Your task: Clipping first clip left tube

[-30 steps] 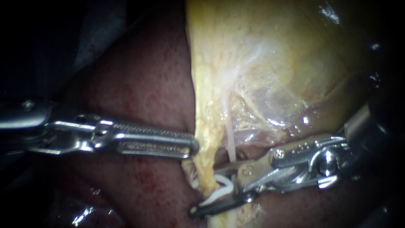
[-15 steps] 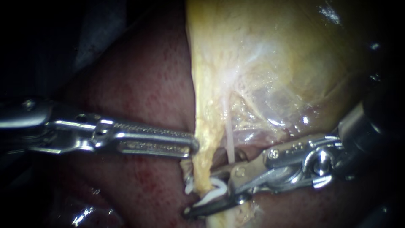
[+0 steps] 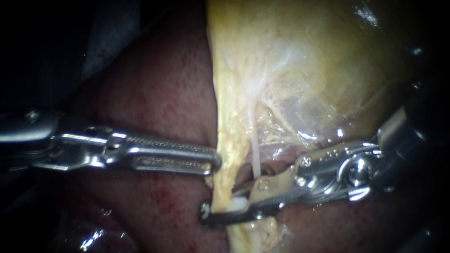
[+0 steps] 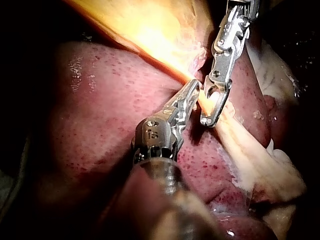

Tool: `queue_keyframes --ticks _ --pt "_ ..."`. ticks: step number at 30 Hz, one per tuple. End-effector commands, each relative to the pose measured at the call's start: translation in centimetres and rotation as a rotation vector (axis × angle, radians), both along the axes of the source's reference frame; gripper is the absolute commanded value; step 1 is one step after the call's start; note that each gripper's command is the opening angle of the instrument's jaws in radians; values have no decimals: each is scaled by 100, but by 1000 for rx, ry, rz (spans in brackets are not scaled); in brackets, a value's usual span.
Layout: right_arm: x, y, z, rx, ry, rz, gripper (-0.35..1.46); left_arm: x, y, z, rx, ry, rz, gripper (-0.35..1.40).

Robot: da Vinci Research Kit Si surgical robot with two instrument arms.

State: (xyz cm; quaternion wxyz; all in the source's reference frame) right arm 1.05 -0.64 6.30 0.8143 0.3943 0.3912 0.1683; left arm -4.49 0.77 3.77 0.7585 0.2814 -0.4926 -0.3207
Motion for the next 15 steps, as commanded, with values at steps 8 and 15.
queue_keyframes --ticks 8,15 --pt "0 0 0 0 1 -1 -12 0 0 1 -1 0 0 -11" --pt "-1 -1 0 0 1 -1 -13 -1 0 3 0 -1 2 -11"
